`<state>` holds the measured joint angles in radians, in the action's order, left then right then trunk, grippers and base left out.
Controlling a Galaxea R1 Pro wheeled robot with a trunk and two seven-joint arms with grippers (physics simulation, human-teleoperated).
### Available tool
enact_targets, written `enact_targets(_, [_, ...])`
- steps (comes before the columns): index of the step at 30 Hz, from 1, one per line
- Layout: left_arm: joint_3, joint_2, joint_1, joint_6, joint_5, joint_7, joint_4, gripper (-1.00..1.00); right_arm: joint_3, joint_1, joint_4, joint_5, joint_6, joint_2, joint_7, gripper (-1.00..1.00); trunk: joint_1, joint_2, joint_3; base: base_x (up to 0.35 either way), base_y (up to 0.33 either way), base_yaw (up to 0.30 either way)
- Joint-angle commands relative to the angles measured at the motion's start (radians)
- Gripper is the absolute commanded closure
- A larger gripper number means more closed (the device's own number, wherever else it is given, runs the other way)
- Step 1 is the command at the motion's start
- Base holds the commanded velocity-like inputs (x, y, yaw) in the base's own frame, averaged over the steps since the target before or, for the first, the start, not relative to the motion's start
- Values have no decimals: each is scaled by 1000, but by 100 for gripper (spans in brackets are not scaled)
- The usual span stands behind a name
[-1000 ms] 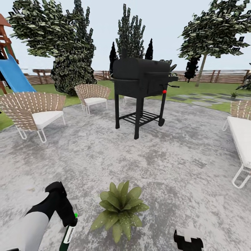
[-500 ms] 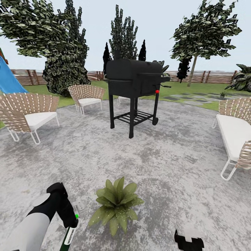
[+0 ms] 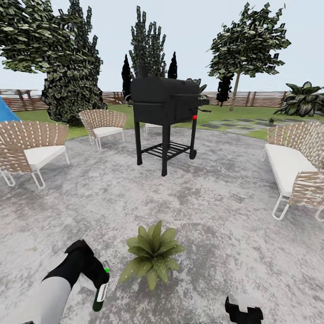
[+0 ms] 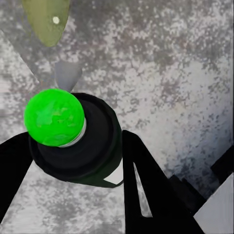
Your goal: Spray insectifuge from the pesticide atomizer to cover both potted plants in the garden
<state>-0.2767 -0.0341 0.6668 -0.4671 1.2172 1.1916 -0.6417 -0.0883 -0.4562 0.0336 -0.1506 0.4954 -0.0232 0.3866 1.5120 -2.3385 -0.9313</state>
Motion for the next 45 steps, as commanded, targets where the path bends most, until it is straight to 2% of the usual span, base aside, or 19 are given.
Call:
enact_targets(1, [-13,6,1,-10,-19,-41,20,100,-8,-1,-1,-10,3,0,3,-100,0,0,-1,0,3,-267])
enact_targets(3, [-19,9,1,-10,-36,-81,51,100,-8,-1,-1,-10,3,0,3,-100,0,0,-1,0,1,-267])
enact_targets(7, [-27,29,0,-10,-45,-101,75,100,-8,-1,-1,-10,2,0,3,-100,0,0,-1,0,0,-124])
enact_targets(9, [-28,35,-15,-10,-46,-117,140,100,-8,-1,-1,-10,2,0,3,-100,0,0,-1,0,0,-13])
enact_targets(12, [-29,41,-32,-10,-47,-193,181,100,-7,-1,-1,-10,3,0,2,-100,0,0,-1,0,0,-2])
enact_targets(15, [-31,64,-34,-10,-46,-209,177,100,-7,-1,-1,-10,3,0,2,-100,0,0,-1,0,0,0])
enact_targets(17, [-32,81,-35,-15,-47,-261,175,100,-7,-1,-1,-10,3,0,2,-100,0,0,0,0,0,-106])
enact_targets(19, [-33,86,-35,-21,-50,-299,176,100,-7,-1,-1,-10,3,0,2,-100,0,0,1,0,0,-196])
enact_targets(23, [-31,86,-35,-27,-93,-318,175,100,-7,-1,-1,-10,3,1,1,-100,0,0,3,0,0,-158])
enact_targets(24, [-29,84,-35,-28,-100,-321,174,100,-7,-1,-1,-10,3,7,1,-100,0,0,3,0,0,-2])
enact_targets(32, [-33,82,-35,-29,-102,-328,174,100,-7,-1,-3,-10,2,6,1,-100,0,0,6,-75,164,-131])
enact_targets(35, [-35,84,-35,-30,-105,-364,174,100,-7,-1,-3,-10,2,6,1,-100,0,0,7,14,77,-236])
enact_targets(41, [-37,84,-35,-30,-150,-431,174,100,-6,-1,-3,-10,3,7,1,-100,0,0,9,1,6,-142])
enact_targets(42, [-81,84,-35,-68,-173,-467,174,100,-6,-1,-3,-9,3,9,1,-100,0,0,9,0,0,-5])
enact_targets(44, [-106,84,-35,-91,-177,-487,173,100,-6,-1,-3,-9,3,8,1,-100,0,0,9,0,0,-2])
enact_targets(45, [-108,86,-35,-95,-178,-491,174,100,-5,-1,-3,-9,3,8,1,-100,0,0,9,0,0,0])
